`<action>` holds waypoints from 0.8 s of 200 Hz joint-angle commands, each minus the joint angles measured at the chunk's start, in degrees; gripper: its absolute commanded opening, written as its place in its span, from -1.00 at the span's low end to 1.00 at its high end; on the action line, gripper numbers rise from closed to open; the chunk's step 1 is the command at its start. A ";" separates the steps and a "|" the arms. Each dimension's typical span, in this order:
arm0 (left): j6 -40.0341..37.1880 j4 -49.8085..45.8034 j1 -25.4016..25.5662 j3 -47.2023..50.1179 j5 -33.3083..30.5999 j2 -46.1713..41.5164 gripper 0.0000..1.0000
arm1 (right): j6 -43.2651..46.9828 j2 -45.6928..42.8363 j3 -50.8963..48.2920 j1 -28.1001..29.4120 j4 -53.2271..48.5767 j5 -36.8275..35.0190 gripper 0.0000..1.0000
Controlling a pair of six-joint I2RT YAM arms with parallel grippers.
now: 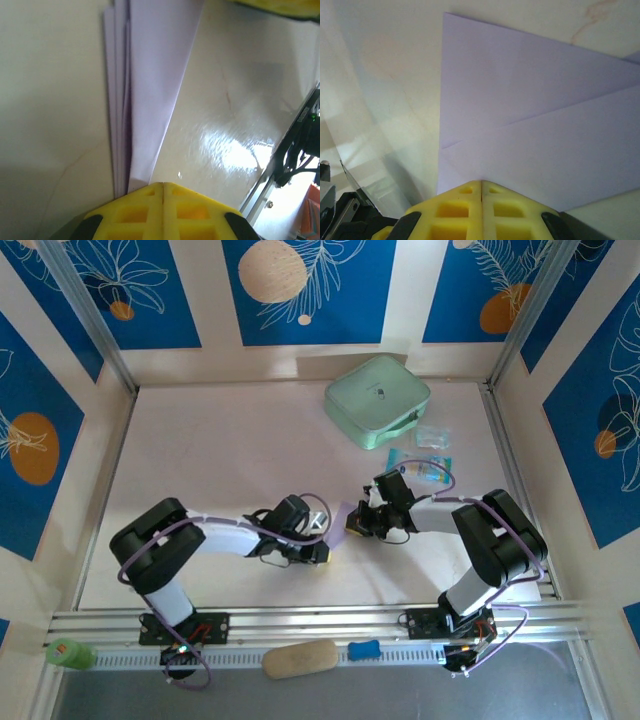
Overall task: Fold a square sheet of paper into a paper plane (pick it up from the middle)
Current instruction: Fold the wing for the fifth time at the center of the table.
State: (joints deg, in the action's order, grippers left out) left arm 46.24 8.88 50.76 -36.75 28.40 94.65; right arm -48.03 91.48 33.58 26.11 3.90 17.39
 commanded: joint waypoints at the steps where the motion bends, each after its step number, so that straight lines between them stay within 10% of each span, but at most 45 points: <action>1: -1.56 -4.70 0.48 2.02 -0.70 -2.42 -1.00 | 0.42 1.50 -1.15 -0.80 -2.67 -3.24 -0.99; 103: -1.63 -3.90 0.48 3.74 -2.67 -12.38 -1.00 | 0.53 1.35 -1.20 -0.84 -2.71 -3.06 -0.99; 160: -3.08 -2.00 0.35 -6.23 -2.04 -0.11 -1.00 | 0.39 1.61 -1.07 -0.85 -2.84 -2.94 -0.99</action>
State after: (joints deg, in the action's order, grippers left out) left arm 44.53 6.02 50.81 -39.99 26.46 89.21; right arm -48.03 91.48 33.58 25.78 4.01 17.34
